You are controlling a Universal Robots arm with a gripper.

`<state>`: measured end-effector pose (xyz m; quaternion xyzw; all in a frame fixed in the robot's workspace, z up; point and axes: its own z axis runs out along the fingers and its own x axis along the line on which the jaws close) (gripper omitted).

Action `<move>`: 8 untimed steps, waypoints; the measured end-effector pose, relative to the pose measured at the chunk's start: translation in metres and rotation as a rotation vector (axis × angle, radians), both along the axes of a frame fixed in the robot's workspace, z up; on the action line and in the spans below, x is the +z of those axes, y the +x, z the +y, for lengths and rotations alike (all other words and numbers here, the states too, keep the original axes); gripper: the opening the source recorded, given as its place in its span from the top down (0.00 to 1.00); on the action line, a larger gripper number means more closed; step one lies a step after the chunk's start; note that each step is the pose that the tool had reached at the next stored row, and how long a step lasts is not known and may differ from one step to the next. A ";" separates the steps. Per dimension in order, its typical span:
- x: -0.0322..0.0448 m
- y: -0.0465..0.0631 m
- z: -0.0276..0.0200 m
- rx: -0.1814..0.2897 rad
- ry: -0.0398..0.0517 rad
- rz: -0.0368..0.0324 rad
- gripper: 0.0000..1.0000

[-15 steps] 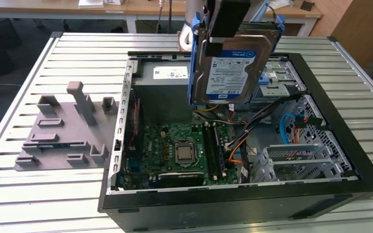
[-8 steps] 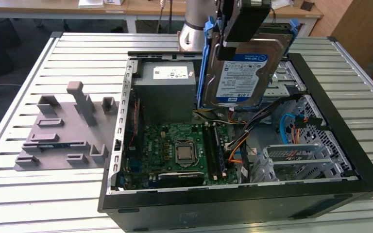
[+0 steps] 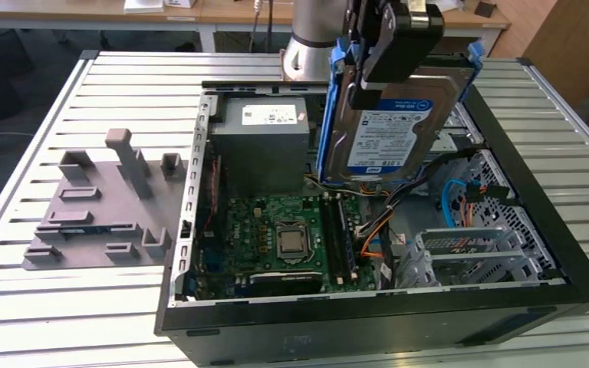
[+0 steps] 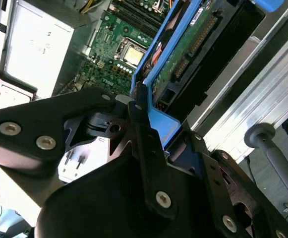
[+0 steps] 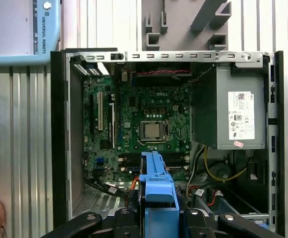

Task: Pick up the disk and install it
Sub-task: 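Insert the disk into the insertion slot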

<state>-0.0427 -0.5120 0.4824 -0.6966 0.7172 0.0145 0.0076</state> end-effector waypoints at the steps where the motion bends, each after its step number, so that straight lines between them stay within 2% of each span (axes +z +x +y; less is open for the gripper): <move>1: -0.0001 0.000 -0.0016 0.000 -0.0003 0.0000 0.64; 8: -0.0008 0.003 -0.0130 0.000 -0.0018 0.0001 0.64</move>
